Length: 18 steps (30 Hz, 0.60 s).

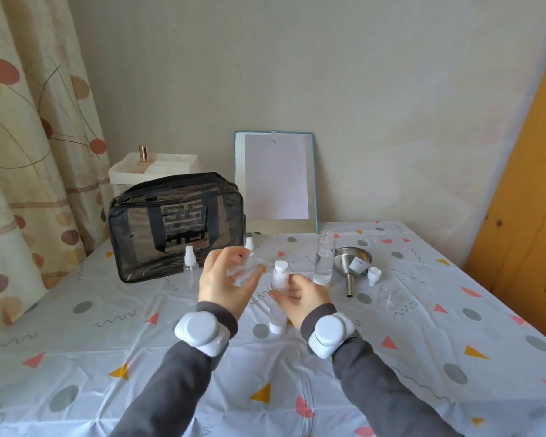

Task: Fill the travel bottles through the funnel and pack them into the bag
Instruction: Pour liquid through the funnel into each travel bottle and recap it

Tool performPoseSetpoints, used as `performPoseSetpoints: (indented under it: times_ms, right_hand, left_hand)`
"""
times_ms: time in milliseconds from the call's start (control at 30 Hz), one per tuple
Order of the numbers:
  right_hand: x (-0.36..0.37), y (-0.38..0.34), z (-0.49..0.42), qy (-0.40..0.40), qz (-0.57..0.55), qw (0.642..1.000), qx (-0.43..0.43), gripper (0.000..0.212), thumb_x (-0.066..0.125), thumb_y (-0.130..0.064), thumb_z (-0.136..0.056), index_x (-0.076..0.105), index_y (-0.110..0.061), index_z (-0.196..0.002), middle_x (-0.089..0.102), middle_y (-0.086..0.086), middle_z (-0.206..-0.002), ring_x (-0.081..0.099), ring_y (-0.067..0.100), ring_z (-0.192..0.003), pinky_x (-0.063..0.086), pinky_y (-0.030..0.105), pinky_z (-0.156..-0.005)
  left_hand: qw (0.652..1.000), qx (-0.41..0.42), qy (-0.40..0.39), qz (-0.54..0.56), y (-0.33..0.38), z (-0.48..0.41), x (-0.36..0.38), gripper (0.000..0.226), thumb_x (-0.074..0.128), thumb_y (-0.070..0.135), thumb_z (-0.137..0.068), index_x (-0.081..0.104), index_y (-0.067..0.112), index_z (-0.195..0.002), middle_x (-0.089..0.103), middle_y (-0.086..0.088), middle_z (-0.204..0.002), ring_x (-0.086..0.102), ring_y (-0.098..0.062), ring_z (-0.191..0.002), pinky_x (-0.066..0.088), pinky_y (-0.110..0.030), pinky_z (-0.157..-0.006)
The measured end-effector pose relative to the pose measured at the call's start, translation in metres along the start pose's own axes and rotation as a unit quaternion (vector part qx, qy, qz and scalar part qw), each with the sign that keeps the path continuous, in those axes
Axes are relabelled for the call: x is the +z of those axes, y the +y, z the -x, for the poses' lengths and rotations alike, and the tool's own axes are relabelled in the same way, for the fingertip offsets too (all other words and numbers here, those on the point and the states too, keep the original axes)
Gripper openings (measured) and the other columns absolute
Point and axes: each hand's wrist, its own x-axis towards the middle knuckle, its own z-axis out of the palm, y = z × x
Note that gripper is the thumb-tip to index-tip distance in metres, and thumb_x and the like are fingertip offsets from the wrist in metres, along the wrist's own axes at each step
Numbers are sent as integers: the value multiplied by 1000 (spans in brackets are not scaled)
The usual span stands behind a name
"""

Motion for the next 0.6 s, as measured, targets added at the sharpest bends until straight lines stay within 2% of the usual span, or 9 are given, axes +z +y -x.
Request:
performPoseSetpoints:
  times_ms: [100,233,367,433,500,600]
  right_hand:
    - [0,0,-1,2,-4,1000,-7,24,75,-39,-68,55,-39,-81,62,-18,-76,66,9,-81,54,32,-84]
    - [0,1,-1,3,-2,1000,-15,25,75,-40,-69,55,-39,-83,61,-19,-76,66,11,-82,55,34,-85]
    - [0,0,0,-9,-1,1000,-10,26,73,-40,-71,61,-29,-92,63,-13,-83,65,11,-86,53,33,-87]
    - [-1,-2,1,-12,-1,1000,-10,31,73,-39,-73,62,-23,-97,65,-6,-89,65,13,-89,53,33,-88]
    - [-3,-5,3,-16,1,1000,-14,33,72,-37,-75,62,-19,-101,67,-2,-95,65,13,-91,53,32,-89]
    - [-7,-9,6,-22,23,999,-22,32,70,-37,-78,62,-18,-103,69,1,-98,65,13,-92,52,31,-89]
  left_hand:
    - [999,1,-23,-25,5,-3,1,34,78,15,-70,67,22,-101,50,3,-99,50,0,-82,38,-2,-74]
    - [995,-15,-82,-52,8,-6,-1,39,76,18,-74,65,22,-111,47,2,-108,52,-13,-94,45,-21,-84]
    - [994,-46,-79,-57,12,-11,-2,39,68,36,-80,61,20,-115,57,4,-104,53,-12,-98,44,-29,-89]
    - [995,-73,-66,-28,16,-15,-1,39,65,39,-82,61,20,-116,60,7,-100,55,-12,-96,42,-25,-84]
    - [996,-42,-73,-32,21,-18,2,35,66,31,-83,61,22,-116,58,7,-103,54,-11,-93,40,-22,-81]
    - [995,0,-78,-67,24,-19,6,36,67,12,-82,61,20,-117,49,-2,-112,51,-19,-101,42,-24,-88]
